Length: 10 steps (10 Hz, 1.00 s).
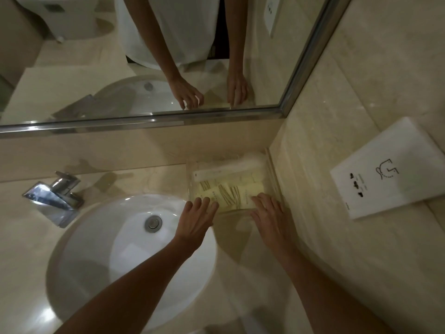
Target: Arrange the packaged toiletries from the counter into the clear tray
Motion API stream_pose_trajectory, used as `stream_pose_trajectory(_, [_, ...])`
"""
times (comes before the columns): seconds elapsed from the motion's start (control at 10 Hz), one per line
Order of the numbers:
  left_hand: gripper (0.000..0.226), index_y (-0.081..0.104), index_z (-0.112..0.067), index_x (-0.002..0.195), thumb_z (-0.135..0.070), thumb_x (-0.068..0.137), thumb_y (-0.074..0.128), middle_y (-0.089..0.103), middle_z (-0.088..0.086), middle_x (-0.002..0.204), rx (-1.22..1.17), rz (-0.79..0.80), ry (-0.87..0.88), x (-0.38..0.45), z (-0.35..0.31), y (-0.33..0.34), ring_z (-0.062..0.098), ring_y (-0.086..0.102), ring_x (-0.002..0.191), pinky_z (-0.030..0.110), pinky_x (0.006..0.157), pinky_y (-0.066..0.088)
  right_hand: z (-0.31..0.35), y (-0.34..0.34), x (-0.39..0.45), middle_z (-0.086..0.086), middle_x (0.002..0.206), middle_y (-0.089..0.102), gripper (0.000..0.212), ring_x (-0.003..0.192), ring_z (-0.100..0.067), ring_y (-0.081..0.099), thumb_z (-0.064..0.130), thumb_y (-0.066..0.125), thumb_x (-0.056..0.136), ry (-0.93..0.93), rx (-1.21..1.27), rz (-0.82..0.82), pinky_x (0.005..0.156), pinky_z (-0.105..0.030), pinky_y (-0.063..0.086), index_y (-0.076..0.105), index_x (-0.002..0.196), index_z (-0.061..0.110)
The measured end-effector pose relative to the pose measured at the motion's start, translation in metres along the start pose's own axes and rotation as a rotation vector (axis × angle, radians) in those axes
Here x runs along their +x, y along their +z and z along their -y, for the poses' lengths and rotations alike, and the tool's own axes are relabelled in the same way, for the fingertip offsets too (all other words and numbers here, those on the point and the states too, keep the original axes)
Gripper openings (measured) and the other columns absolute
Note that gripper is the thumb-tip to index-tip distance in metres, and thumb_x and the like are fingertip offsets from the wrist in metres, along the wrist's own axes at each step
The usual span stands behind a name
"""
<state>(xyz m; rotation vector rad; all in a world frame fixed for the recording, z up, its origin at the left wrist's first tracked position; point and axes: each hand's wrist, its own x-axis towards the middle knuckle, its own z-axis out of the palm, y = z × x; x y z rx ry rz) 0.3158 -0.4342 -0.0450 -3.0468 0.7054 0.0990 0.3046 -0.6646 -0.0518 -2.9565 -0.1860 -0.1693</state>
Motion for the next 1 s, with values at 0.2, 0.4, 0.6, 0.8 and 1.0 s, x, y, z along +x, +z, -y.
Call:
stream_pose_trajectory(0.2, [0.074, 0.043, -0.014, 0.117, -0.027, 0.059, 0.087, 0.057, 0.007, 0.096, -0.047, 0.035, -0.073, 0.014, 0.004, -0.003, 0.025, 0.053, 0.078, 0.038, 0.067, 0.049, 0.0, 0.0, 0.014, -0.002, 0.122, 0.058, 0.029, 0.111, -0.022, 0.052, 0.023, 0.069, 0.082, -0.037, -0.008, 0.016, 0.093, -0.037, 0.044, 0.059, 0.108, 0.018])
stream_pose_trajectory(0.4, [0.079, 0.043, -0.016, 0.118, -0.01, 0.052, 0.086, 0.057, 0.004, 0.095, -0.058, 0.078, -0.107, 0.02, 0.003, -0.001, 0.023, 0.054, 0.077, 0.035, 0.065, 0.049, 0.003, -0.004, 0.021, -0.002, 0.113, 0.06, 0.033, 0.107, -0.023, 0.053, 0.024, 0.07, 0.078, -0.045, -0.035, 0.069, 0.095, -0.038, 0.043, 0.057, 0.107, 0.017])
stream_pose_trajectory(0.6, [0.076, 0.038, -0.017, 0.119, -0.003, 0.056, 0.079, 0.057, 0.005, 0.099, -0.099, 0.093, -0.134, 0.02, 0.001, -0.007, 0.025, 0.055, 0.081, 0.035, 0.067, 0.05, 0.014, -0.014, 0.027, -0.004, 0.102, 0.065, 0.039, 0.097, -0.025, 0.058, 0.017, 0.077, 0.068, -0.004, -0.065, 0.113, 0.089, -0.038, 0.049, 0.061, 0.103, 0.014])
stream_pose_trajectory(0.8, [0.064, 0.029, -0.015, 0.134, -0.009, 0.078, 0.059, 0.046, 0.009, 0.124, -0.187, 0.2, -0.14, 0.014, 0.001, -0.024, 0.029, 0.047, 0.106, 0.04, 0.089, 0.044, 0.03, -0.029, 0.029, -0.005, 0.107, 0.063, 0.045, 0.1, -0.024, 0.059, 0.009, 0.077, 0.067, 0.068, -0.135, 0.26, 0.087, -0.036, 0.05, 0.062, 0.109, 0.013])
stream_pose_trajectory(1.0, [0.04, 0.043, -0.014, 0.123, -0.015, 0.084, 0.052, 0.052, 0.009, 0.12, -0.209, 0.254, -0.109, -0.006, 0.004, -0.04, 0.028, 0.05, 0.108, 0.041, 0.092, 0.039, 0.055, -0.061, 0.028, -0.006, 0.117, 0.054, 0.023, 0.106, -0.026, 0.056, 0.012, 0.052, 0.089, 0.012, -0.147, 0.384, 0.085, -0.038, 0.046, 0.055, 0.112, 0.012])
